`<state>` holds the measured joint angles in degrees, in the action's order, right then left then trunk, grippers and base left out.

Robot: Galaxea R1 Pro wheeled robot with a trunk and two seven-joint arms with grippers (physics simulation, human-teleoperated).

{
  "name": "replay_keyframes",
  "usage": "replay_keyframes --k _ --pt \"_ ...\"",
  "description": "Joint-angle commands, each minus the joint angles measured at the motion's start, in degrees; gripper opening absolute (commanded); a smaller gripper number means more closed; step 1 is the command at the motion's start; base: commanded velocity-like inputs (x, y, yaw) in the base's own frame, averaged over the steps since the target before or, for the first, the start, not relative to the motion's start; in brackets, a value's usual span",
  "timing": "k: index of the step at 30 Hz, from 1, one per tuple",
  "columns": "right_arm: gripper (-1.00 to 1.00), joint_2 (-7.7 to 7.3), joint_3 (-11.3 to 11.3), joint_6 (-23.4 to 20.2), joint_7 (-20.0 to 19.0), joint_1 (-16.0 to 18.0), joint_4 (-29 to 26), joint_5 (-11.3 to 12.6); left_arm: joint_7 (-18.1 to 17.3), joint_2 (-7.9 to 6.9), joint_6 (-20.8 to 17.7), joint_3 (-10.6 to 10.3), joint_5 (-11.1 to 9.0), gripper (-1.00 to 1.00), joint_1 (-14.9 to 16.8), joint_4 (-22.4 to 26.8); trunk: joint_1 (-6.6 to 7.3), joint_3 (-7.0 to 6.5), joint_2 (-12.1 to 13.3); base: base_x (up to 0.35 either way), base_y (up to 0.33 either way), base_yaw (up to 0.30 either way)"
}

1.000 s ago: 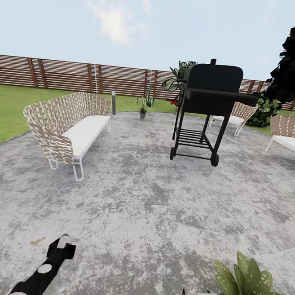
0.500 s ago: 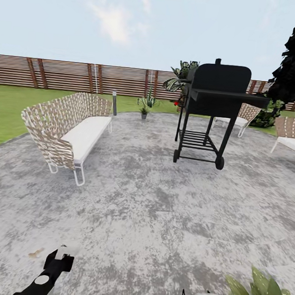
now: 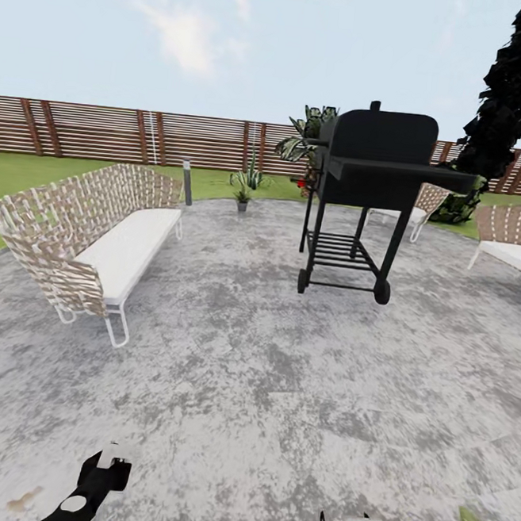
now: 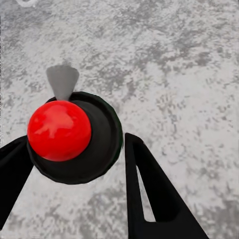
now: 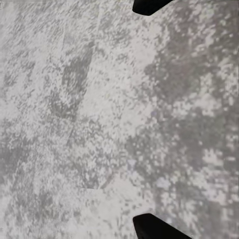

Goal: Pick up the pesticide atomizer in the garden and spray insectifuge to fully cover both potted plants in the garden.

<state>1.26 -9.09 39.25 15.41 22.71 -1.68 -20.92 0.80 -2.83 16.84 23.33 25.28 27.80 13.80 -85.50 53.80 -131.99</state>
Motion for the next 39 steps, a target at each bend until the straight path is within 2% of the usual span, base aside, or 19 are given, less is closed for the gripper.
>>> replay_keyframes --k 1,14,39 --pt "1.00 0.04 -0.4 0.1 0.3 0.0 0.1 -0.6 0.1 0.01 0.3 0.4 0.6 -1.00 0.1 -0.1 -0.02 0.05 0.0 0.308 0.140 -0.001" --pt "1.00 -0.12 -0.5 -0.1 0.4 0.0 0.1 -0.6 0.1 0.14 0.3 0.4 0.7 -1.00 0.1 -0.1 -0.02 0.05 0.0 0.329 0.104 0.000" --pt "1.00 -0.12 -0.5 -0.1 0.4 0.0 0.1 -0.6 0.1 0.26 0.3 0.4 0.6 -1.00 0.1 0.0 -0.02 0.05 0.0 0.338 0.003 0.000"
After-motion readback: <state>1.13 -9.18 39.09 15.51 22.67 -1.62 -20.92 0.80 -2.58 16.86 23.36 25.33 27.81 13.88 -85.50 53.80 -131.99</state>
